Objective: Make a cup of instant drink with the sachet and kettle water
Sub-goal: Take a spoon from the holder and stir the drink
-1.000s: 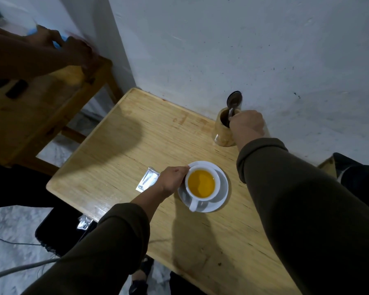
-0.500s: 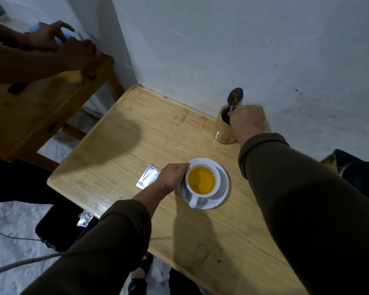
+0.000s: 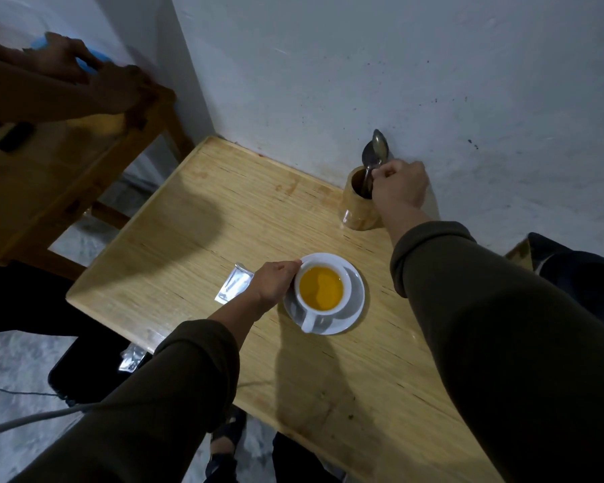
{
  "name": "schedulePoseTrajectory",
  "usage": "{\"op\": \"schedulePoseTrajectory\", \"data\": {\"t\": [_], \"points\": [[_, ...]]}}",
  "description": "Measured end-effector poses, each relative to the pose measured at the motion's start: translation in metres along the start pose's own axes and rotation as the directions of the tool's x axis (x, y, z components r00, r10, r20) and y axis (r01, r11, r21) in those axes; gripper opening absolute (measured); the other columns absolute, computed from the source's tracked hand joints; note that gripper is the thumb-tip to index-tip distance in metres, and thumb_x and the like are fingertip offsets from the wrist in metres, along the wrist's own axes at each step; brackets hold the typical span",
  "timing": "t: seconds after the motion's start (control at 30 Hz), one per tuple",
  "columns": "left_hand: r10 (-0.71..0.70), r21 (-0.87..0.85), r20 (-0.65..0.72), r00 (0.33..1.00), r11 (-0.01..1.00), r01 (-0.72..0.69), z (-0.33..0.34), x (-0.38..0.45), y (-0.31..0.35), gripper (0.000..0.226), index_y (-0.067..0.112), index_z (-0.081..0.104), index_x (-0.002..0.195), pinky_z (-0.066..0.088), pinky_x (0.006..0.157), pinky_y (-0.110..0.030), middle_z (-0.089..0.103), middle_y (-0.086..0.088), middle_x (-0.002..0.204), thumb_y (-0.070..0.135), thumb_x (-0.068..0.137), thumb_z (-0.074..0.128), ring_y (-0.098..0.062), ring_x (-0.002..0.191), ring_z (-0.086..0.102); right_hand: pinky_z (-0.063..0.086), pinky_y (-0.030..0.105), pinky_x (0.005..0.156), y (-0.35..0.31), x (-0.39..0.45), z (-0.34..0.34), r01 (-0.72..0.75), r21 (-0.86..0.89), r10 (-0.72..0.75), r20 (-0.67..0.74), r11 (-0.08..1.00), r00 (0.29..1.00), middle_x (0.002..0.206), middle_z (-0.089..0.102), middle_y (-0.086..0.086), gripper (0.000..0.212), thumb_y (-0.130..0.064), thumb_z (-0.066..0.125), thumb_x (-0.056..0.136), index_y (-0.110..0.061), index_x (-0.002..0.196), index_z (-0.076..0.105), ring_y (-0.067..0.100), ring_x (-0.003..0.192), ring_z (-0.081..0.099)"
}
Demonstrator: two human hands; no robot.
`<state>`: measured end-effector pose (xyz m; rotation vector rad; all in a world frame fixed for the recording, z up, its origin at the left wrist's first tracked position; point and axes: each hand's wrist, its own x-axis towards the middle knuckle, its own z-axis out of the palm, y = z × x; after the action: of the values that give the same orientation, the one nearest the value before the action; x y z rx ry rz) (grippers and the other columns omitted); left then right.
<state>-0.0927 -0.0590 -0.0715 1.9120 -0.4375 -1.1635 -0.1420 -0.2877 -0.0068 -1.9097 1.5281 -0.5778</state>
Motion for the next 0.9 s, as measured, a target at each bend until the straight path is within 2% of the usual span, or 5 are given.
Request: {"op": "schedulePoseTrajectory", "data": {"t": [0.1, 0.2, 0.37, 0.67, 0.9], "points": [[0.013, -0.006, -0.009, 1.0, 1.0, -0.014, 0.001, -0.001, 0.0, 0.041, 0.006, 0.069, 0.083, 0.047, 0.074, -0.037, 0.067, -0.018, 0.09, 0.037, 0.094, 0.044, -0.024, 0.084, 0.059, 0.051, 0.032, 0.091, -0.009, -0.008, -0.014, 0.099, 0.079, -0.097, -0.032, 0.992, 0.995, 0.115, 0.056, 0.007, 0.011, -0.021, 0.06, 0.09, -0.011, 0.093, 0.065, 0.023, 0.105, 0.057], [0.019, -0.017, -0.07, 0.997, 1.0, -0.021, 0.003, -0.004, 0.002, 0.036, 0.011, 0.073, 0.095, 0.053, 0.085, -0.045, 0.071, -0.014, 0.101, 0.034, 0.094, 0.046, -0.03, 0.094, 0.065, 0.047, 0.029, 0.084, -0.021, -0.018, -0.03, 0.18, 0.101, -0.175, -0.061, 0.978, 0.983, 0.108, 0.062, 0.006, 0.015, -0.019, 0.054, 0.093, -0.008, 0.1, 0.061, 0.021, 0.099, 0.058], [0.009, 0.017, -0.126, 0.992, 1.0, -0.007, 0.008, -0.014, 0.007, 0.036, 0.008, 0.072, 0.097, 0.052, 0.088, -0.047, 0.071, -0.017, 0.102, 0.032, 0.094, 0.045, -0.035, 0.1, 0.066, 0.039, 0.026, 0.071, -0.021, -0.052, -0.049, 0.229, 0.071, -0.231, 0.021, 0.971, 0.973, 0.09, 0.056, 0.003, 0.02, -0.019, 0.046, 0.096, -0.006, 0.11, 0.053, 0.017, 0.081, 0.051], [0.001, 0.072, -0.048, 0.999, 0.997, 0.003, -0.001, -0.034, 0.005, 0.037, 0.006, 0.067, 0.119, 0.049, 0.096, -0.041, 0.068, -0.019, 0.119, 0.012, 0.092, 0.042, -0.035, 0.114, 0.062, 0.037, 0.021, 0.055, -0.023, -0.098, -0.083, 0.312, 0.082, -0.308, -0.058, 0.947, 0.95, 0.084, 0.057, 0.007, 0.017, -0.017, 0.042, 0.097, -0.004, 0.106, 0.05, 0.018, 0.074, 0.052], [0.075, 0.298, 0.057, 0.996, 0.95, -0.088, -0.003, -0.062, 0.0, 0.04, 0.011, 0.056, 0.134, 0.041, 0.108, -0.041, 0.057, -0.012, 0.137, 0.013, 0.097, 0.038, -0.03, 0.128, 0.052, 0.039, 0.028, 0.07, -0.001, -0.148, -0.088, 0.323, -0.16, -0.285, 0.222, 0.933, 0.933, 0.092, 0.064, 0.014, 0.02, -0.023, 0.045, 0.097, -0.012, 0.107, 0.059, 0.029, 0.085, 0.058]]}}
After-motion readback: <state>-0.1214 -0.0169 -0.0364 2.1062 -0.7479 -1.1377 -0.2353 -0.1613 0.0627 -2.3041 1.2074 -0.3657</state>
